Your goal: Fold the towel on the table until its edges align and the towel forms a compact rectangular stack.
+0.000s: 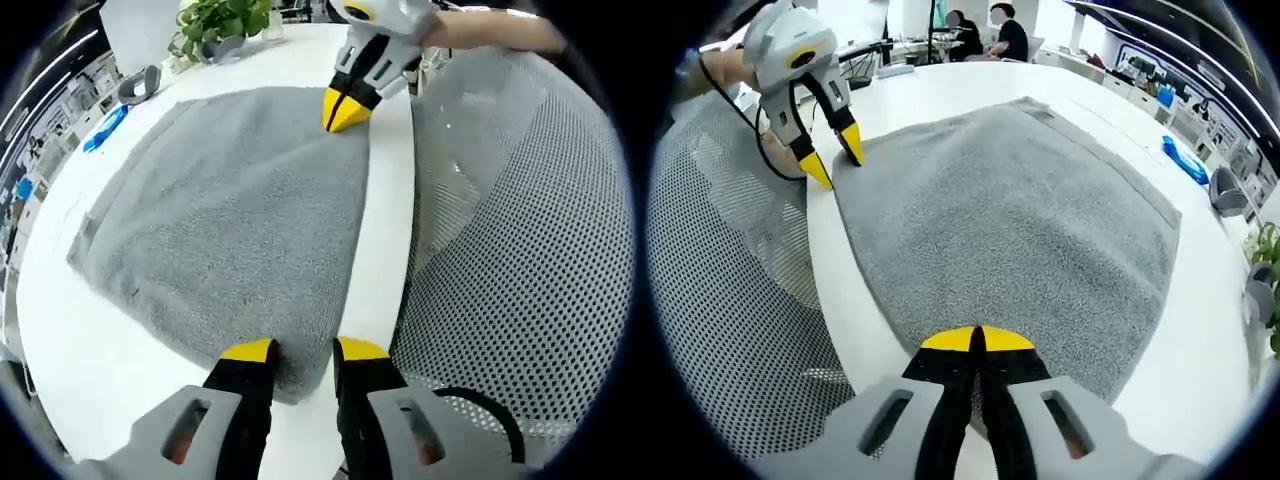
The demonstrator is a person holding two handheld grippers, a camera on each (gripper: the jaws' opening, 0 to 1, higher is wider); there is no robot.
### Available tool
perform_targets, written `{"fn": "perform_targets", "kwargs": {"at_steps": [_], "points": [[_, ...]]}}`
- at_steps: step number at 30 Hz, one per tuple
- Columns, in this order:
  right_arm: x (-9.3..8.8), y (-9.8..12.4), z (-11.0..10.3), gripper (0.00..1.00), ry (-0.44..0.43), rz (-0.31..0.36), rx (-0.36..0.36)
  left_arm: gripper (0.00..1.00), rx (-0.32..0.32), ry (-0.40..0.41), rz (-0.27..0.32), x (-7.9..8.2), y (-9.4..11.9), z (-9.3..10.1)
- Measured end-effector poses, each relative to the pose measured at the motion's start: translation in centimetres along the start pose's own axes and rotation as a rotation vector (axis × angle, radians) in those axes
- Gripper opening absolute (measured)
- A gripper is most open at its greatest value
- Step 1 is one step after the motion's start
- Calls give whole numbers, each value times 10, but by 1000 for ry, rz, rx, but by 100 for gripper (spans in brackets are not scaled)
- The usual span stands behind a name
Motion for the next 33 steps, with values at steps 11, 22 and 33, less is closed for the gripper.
{"fn": "perform_targets", "kwargs": {"at_steps": [11, 22, 33], "points": [[-33, 28, 0, 5, -93, 33, 207, 24, 9, 56, 37, -4, 1, -1], [-74, 56, 5, 7, 176, -116, 143, 20, 32, 71, 34, -14, 4, -6], [-76, 59, 12, 2, 209, -128, 72, 18, 44, 88, 33, -14, 3, -7]]}}
Point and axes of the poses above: the point that each gripper's makers call its tool centre point, and the gripper's own axes: y roughly backward along the fingers, z roughly to its right, x roughly out of its top, the point moved 2 cm from there along y, roughly backward along the fingers, and after that the axes turned 14 degrees about x, right-handed, at the moved point
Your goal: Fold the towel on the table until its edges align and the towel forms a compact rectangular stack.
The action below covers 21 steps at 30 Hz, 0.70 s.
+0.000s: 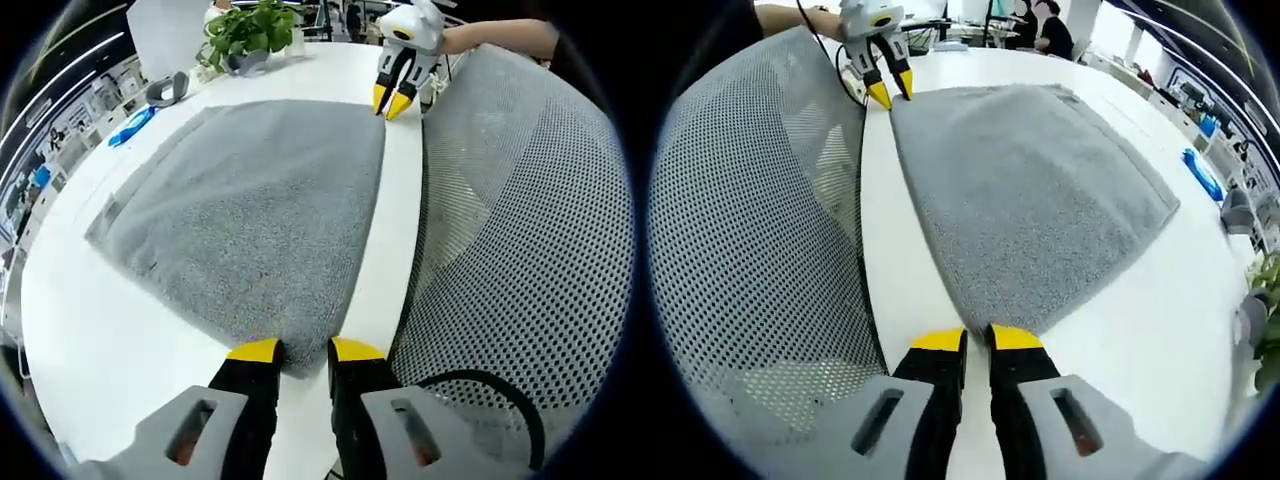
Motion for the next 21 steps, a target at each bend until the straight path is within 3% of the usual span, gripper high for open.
{"fn": "perform_targets", "kwargs": {"at_steps": [18, 21], "points": [[-2, 1, 3, 0, -154, 110, -15, 9, 51, 14, -2, 0, -1, -5], [-2, 1, 3, 0, -251, 162, -1, 8, 62, 46, 9, -1, 0, -6]]}}
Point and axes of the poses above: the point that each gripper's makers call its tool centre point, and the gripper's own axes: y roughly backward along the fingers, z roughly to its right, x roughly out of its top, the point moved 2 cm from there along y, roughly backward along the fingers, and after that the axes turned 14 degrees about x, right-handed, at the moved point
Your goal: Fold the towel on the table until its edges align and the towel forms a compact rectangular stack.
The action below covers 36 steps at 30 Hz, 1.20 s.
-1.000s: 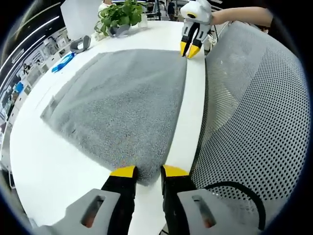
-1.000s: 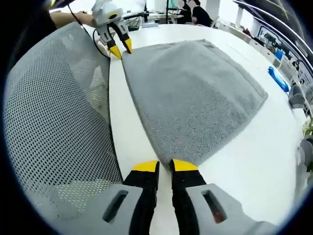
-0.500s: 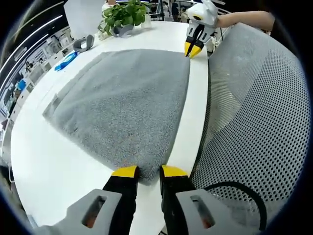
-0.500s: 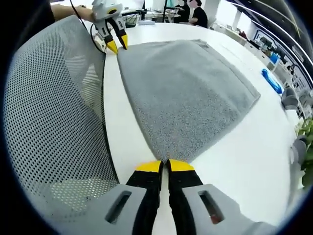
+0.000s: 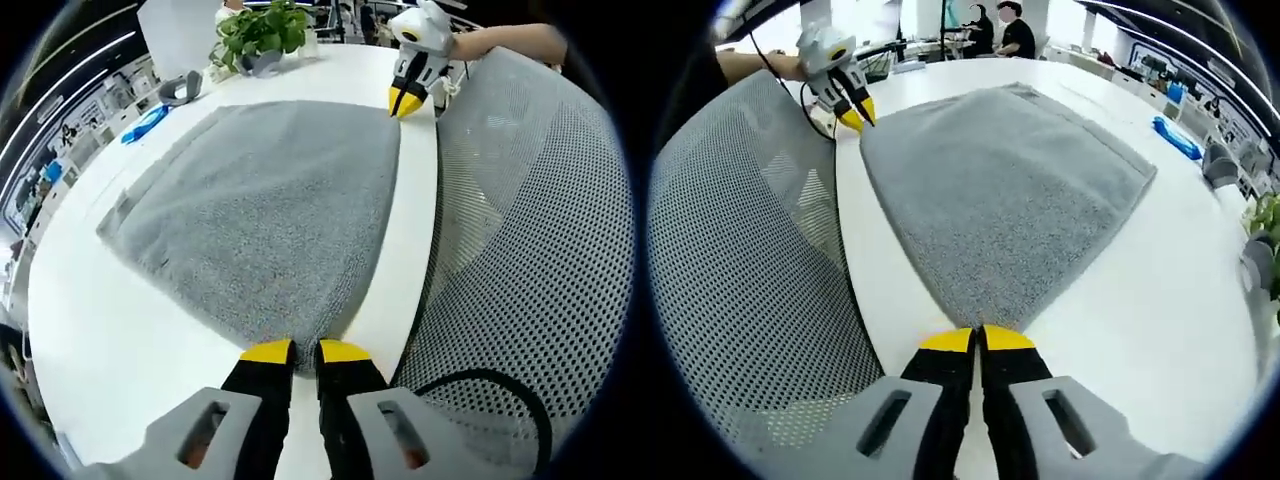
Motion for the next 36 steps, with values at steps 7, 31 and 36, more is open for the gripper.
{"fn": "perform_targets", "kwargs": {"at_steps": [7, 31, 36], "points": [[-3, 5, -6, 0, -226, 135, 71, 4, 17, 145, 27, 2, 7, 3], [45, 81, -31, 0, -216, 392, -92, 4, 56, 324, 261, 64, 66, -19], [52, 95, -38, 0, -213, 415, -143, 4, 67, 346, 304, 76, 81, -25]]}}
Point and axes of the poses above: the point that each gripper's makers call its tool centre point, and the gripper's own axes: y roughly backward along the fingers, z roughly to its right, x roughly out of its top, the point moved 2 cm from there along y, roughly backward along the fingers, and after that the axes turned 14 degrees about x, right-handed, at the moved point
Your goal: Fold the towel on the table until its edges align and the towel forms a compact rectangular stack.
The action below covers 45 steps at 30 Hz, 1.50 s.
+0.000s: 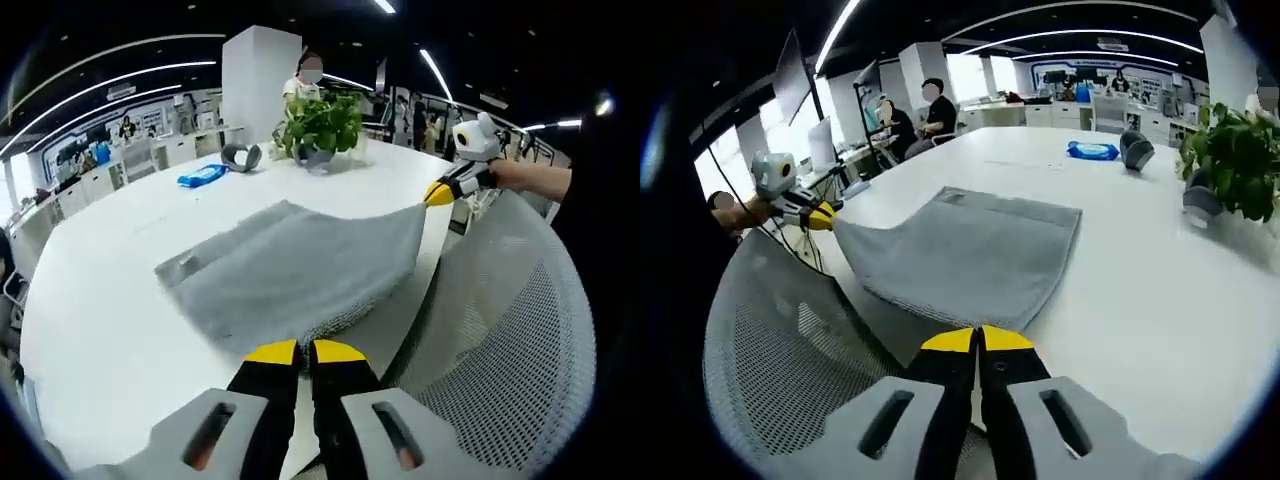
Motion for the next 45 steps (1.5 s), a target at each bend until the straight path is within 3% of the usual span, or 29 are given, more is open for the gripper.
{"fn": "perform_targets", "kwargs": {"at_steps": [12, 21, 30, 38, 45], "points": [[14, 18, -19, 0, -21, 68, -66, 4, -6, 47, 35, 9, 21, 1], [9, 29, -34, 0, -72, 102, -97, 4, -27, 56, 42, 8, 32, 0], [2, 40, -53, 0, -134, 139, -133, 3, -83, 46, 21, 0, 54, 21], [-2, 50, -65, 0, -196, 172, -147, 3, -85, 117, 43, 8, 68, 25], [9, 49, -63, 0, -160, 155, -157, 3, -84, 115, 55, 14, 70, 25]]}}
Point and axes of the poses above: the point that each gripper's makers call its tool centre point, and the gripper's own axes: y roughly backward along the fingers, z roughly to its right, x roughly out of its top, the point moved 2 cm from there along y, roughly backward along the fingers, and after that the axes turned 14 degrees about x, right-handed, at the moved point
